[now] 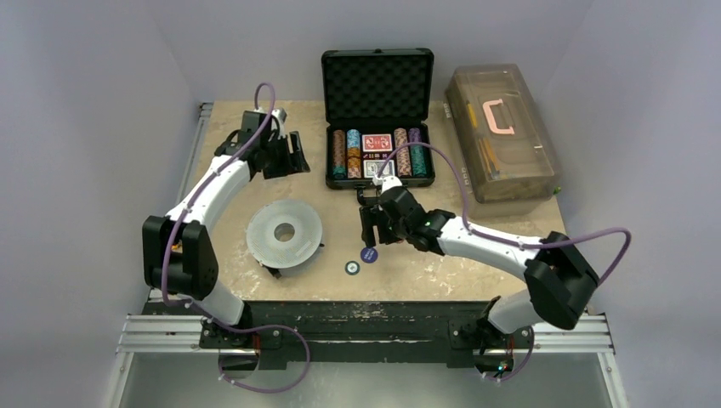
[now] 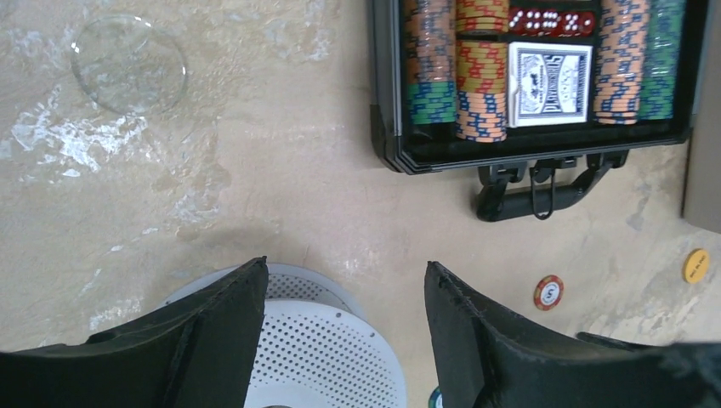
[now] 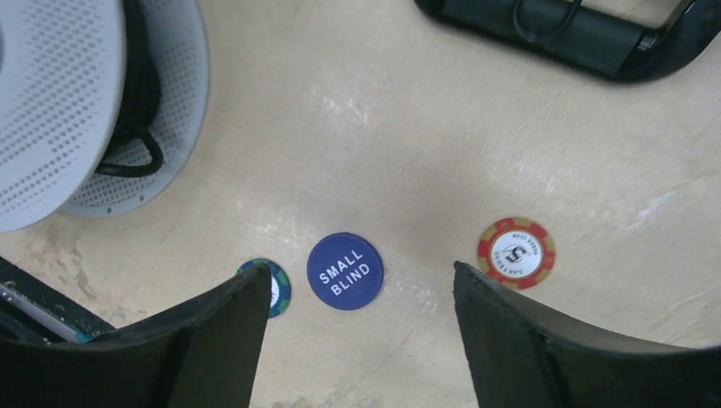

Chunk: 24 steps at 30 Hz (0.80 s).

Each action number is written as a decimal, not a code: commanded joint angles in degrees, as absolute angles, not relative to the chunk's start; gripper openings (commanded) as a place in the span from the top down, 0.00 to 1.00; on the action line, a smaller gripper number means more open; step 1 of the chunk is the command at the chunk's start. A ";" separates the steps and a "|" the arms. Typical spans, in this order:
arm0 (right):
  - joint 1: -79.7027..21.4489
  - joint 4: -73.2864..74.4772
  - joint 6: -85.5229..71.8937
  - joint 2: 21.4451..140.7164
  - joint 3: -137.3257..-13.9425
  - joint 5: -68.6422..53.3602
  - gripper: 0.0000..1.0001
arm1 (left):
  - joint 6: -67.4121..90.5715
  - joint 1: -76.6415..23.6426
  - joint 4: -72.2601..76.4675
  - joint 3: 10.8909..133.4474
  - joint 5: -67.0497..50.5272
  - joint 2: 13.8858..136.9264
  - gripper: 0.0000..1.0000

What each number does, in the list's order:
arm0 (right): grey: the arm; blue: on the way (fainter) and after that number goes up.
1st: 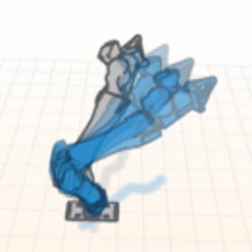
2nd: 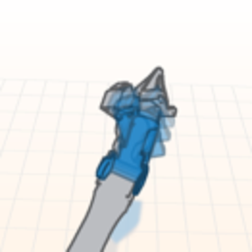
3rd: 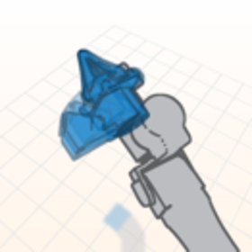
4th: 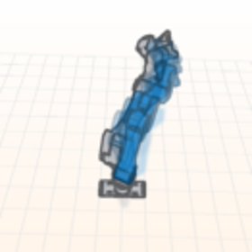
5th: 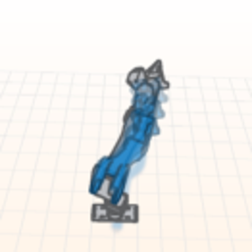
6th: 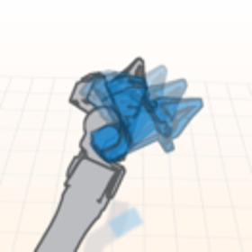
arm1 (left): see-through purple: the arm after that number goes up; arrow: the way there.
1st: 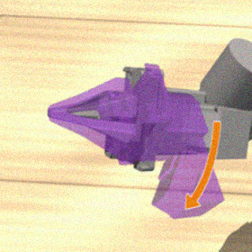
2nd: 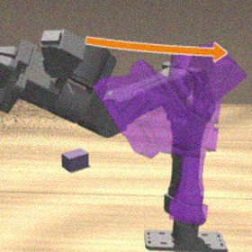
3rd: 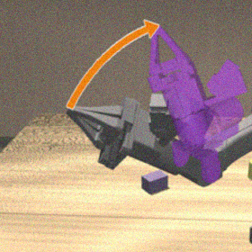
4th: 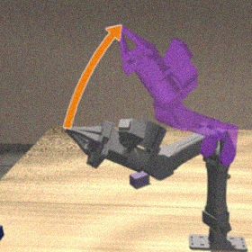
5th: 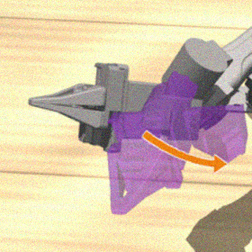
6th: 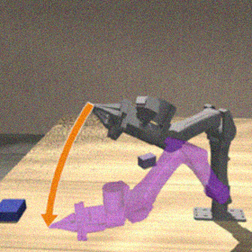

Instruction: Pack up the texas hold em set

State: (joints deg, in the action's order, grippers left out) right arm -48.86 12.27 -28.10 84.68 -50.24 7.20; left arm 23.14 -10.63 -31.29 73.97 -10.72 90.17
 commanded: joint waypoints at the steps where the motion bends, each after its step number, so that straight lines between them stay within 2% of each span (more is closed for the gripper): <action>1: -49.13 12.08 -22.65 81.34 -48.54 8.77 0.17 | 21.80 -10.37 -32.27 76.21 -10.43 91.05 0.35; 3: -49.33 15.04 -21.93 83.33 -50.20 7.74 0.12 | 21.48 -10.37 -33.17 76.03 -10.74 90.31 0.35; 5: -50.18 19.22 -21.98 86.13 -52.89 9.93 0.14 | 20.30 -10.37 -33.43 76.03 -11.30 88.62 0.34; 8: -52.06 23.40 -23.41 89.46 -56.08 12.86 0.28 | 18.87 -10.37 -34.00 75.98 -10.97 86.07 0.34; 13: -56.26 24.06 -29.40 93.10 -59.29 15.64 0.37 | 18.12 -10.46 -33.81 76.12 -16.12 84.19 0.34; 16: -57.85 25.12 -31.93 96.72 -61.97 17.37 0.34 | 19.01 -10.61 -33.45 76.15 -20.10 83.86 0.33; 19: -59.22 25.40 -32.47 99.58 -63.74 18.99 0.27 | 20.63 -11.34 -32.87 75.99 -24.80 83.79 0.31; 24: -59.47 27.00 -34.11 101.39 -65.02 20.53 0.31 | 21.16 -14.95 -33.10 75.89 -26.24 83.24 0.31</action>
State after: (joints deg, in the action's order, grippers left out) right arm -59.37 25.28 -31.33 101.51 -63.16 16.99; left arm 20.45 -12.23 -34.33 74.26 -21.74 85.10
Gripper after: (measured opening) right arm 0.719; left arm 0.691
